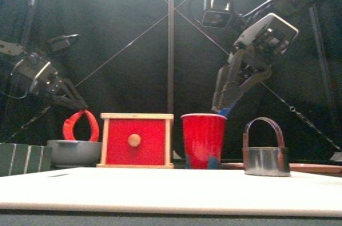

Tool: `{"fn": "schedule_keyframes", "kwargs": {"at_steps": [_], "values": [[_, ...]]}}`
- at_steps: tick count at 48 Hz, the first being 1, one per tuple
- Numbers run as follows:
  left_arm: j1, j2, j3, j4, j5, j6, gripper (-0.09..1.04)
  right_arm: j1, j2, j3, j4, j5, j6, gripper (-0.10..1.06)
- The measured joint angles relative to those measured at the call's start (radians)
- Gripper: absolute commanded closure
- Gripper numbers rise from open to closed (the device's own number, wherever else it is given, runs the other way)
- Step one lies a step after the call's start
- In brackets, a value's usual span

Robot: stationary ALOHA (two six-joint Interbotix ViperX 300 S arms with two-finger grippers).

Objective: Get the cutter from the drawer then cut the dough then place the extra dough in the bowl
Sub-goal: Place the extra dough in the bowl

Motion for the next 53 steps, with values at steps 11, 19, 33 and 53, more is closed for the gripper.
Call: {"fn": "schedule_keyframes", "kwargs": {"at_steps": [11, 19, 33, 53], "values": [[-0.008, 0.002, 0.0, -0.153, -0.003, 0.002, 0.08, 0.002, 0.0, -0.014, -0.006, -0.005, -0.005, 0.21], [-0.083, 0.002, -0.021, -0.121, -0.005, 0.003, 0.09, -0.008, 0.0, -0.029, -0.037, -0.072, -0.006, 0.21], [-0.413, -0.011, -0.156, 0.201, -0.077, 0.006, 0.09, -0.115, -0.032, -0.025, -0.097, -0.492, -0.005, 0.21], [-0.532, -0.008, -0.114, 0.152, -0.196, 0.0, 0.09, -0.152, -0.032, 0.063, -0.032, -0.718, -0.005, 0.21]]}}
